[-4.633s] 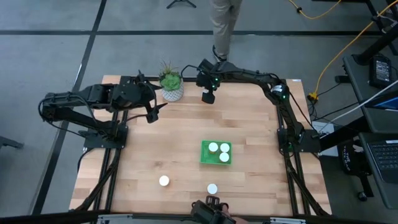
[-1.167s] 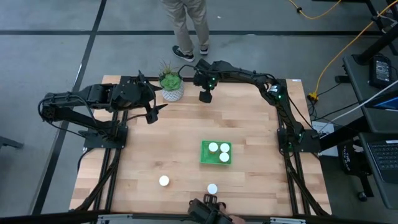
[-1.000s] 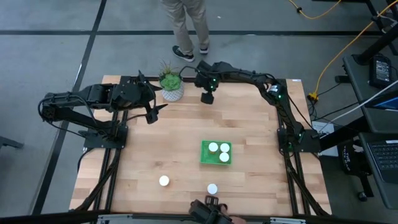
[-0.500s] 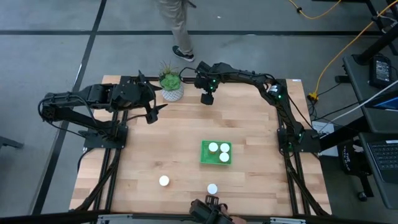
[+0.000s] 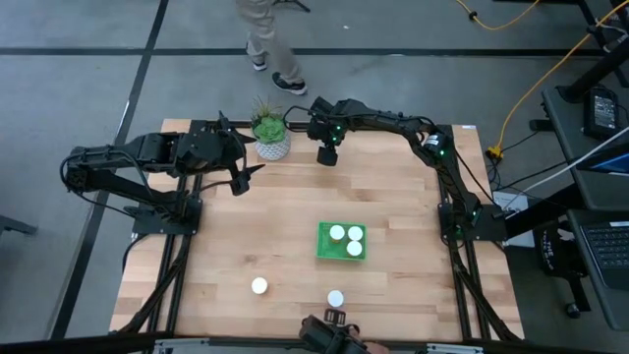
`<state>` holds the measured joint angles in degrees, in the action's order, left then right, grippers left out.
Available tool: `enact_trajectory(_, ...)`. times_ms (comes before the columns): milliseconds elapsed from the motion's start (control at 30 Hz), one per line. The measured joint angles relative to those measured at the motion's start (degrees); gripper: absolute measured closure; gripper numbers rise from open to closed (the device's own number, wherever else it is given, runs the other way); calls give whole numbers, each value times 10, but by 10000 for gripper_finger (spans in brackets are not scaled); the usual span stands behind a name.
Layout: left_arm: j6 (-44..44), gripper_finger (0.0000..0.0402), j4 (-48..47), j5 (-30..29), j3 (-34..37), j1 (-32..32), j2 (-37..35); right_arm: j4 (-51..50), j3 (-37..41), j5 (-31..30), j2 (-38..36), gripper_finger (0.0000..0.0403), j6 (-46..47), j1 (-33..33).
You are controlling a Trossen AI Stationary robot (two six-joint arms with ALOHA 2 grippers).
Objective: Pick and place pill bottles into a basket
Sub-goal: Put the orange pill bottle into the green bin
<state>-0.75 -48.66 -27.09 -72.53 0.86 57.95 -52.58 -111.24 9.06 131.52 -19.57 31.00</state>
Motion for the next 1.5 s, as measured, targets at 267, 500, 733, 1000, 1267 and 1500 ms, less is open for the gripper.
enact_trajectory(267, 0, 80, 0, 1, 0, 0, 0, -36, -6, 0, 0, 193, 0, 0)
enact_trajectory(500, 9, 80, 0, 1, 0, 0, 0, -77, -43, -1, 0, 192, 0, 0)
enact_trajectory(733, 9, 80, 0, 1, 0, 0, 0, -133, -93, -1, 0, 192, 0, -11)
enact_trajectory(1000, 15, 80, -21, -6, 0, 0, 0, -198, -150, 5, -4, 193, 0, -41)
enact_trajectory(1267, 20, 80, -36, -7, 0, 0, 0, -281, -211, 37, -14, 193, 17, -95)
enact_trajectory(1500, 30, 80, -41, -4, 0, 0, 0, -316, -232, 42, -40, 193, 56, -150)
